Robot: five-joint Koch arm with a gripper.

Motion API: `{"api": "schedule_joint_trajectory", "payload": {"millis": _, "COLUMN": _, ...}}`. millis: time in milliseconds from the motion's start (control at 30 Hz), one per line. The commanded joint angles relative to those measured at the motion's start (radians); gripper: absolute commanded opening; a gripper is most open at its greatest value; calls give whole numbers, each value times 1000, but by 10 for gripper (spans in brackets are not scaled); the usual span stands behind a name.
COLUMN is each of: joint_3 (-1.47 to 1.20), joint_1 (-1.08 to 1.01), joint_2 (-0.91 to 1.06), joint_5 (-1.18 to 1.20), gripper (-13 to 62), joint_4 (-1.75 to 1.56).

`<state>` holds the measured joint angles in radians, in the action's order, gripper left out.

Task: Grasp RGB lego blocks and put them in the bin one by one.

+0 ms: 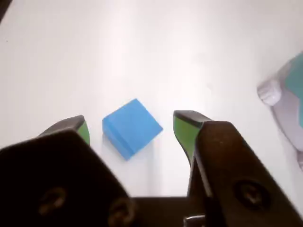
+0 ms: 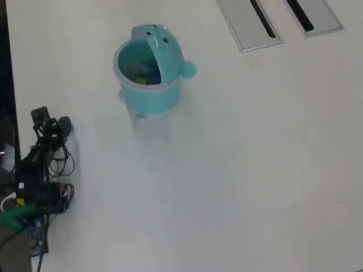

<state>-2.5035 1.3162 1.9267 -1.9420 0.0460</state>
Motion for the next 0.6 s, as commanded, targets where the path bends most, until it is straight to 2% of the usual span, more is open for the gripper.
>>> {"api": "schedule_joint_trajectory", "payload": {"millis": 0, "joint_3": 43, "joint_1": 11, "joint_2": -11, "joint_5": -44, "gripper": 331, "joint_4": -3}}
{"api": "schedule_joint_trajectory", "payload": {"millis": 567, "joint_3": 147, "joint_1": -12, "joint_2": -147, "joint_5": -127, "gripper": 331, "joint_4": -18}}
